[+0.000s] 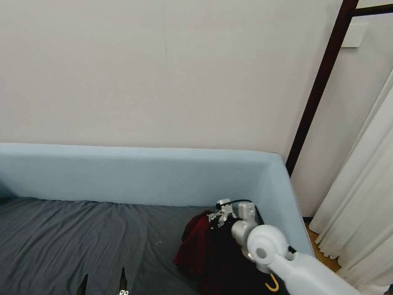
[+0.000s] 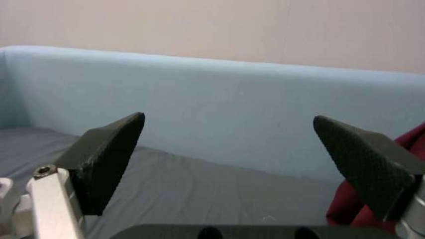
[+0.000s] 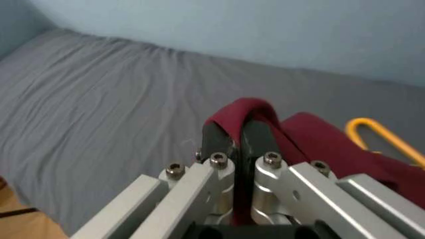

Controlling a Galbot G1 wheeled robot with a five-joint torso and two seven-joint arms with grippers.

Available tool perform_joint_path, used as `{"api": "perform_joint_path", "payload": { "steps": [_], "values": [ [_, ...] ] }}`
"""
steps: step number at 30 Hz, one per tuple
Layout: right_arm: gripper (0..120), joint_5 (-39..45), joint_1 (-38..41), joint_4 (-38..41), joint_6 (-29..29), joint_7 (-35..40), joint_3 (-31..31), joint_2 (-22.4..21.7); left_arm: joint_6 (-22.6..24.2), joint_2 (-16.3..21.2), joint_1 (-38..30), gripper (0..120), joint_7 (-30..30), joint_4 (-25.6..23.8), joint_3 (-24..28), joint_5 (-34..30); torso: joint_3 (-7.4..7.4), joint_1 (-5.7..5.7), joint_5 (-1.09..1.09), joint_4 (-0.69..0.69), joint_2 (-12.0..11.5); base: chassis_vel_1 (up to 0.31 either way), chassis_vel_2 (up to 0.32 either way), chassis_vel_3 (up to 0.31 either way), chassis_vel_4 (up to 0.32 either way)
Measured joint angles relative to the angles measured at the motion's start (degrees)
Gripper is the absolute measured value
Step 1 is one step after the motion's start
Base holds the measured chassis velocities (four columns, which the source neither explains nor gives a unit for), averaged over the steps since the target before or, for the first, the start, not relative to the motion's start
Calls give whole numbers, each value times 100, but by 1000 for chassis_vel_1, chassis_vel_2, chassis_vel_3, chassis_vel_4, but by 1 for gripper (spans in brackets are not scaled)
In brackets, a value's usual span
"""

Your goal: Pick up the clothes from the sofa and hang them on the clothes hanger.

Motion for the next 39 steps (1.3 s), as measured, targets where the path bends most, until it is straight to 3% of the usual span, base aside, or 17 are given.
{"api": "perform_joint_path", "payload": {
  "steps": [7,10,11,12,16,22,24,34,35,39],
  "values": [
    [0,-10,577,-944,117,249,-836,808,-13,-35,33,100,-6,23,-7,20,0,0,-1,2,0,0,0,0,0],
    [0,-446,839,-1687,404,302,-1196,1421,-13,-31,58,100,-10,19,-61,21,0,0,-1,0,0,0,0,0,0],
    [0,-737,900,-2047,606,264,-1319,1670,-17,-32,70,100,-17,20,-82,23,0,0,-1,5,0,0,0,0,0],
    [0,-897,911,-2313,707,253,-1364,1864,-17,-35,77,100,-21,23,-92,25,0,0,-2,-1,0,0,0,0,0],
    [0,-996,908,-2947,949,281,-1411,2378,-19,-59,115,100,-19,-3,-105,40,0,0,1,1,0,0,0,0,0],
    [0,-1048,905,-3511,1200,286,-1505,2765,-29,-94,143,100,-19,5,-110,63,0,0,1,0,0,0,0,0,0],
    [0,-1186,901,-3543,1199,246,-1571,2768,-36,-100,149,100,-20,12,-111,67,0,0,1,0,0,0,0,0,0],
    [40,-1887,839,-2840,343,408,-2327,2069,-71,-118,113,100,-37,40,-98,83,0,0,3,-1,0,0,0,0,0],
    [40,-1887,839,-2840,343,408,-2327,2069,-71,-118,113,100,-37,40,-98,83,0,0,3,-1,0,0,0,0,0],
    [58,-2013,752,-2339,268,480,-2304,1601,-72,-115,109,100,-37,9,-94,92,0,0,5,1,0,0,0,0,0]
  ]
}}
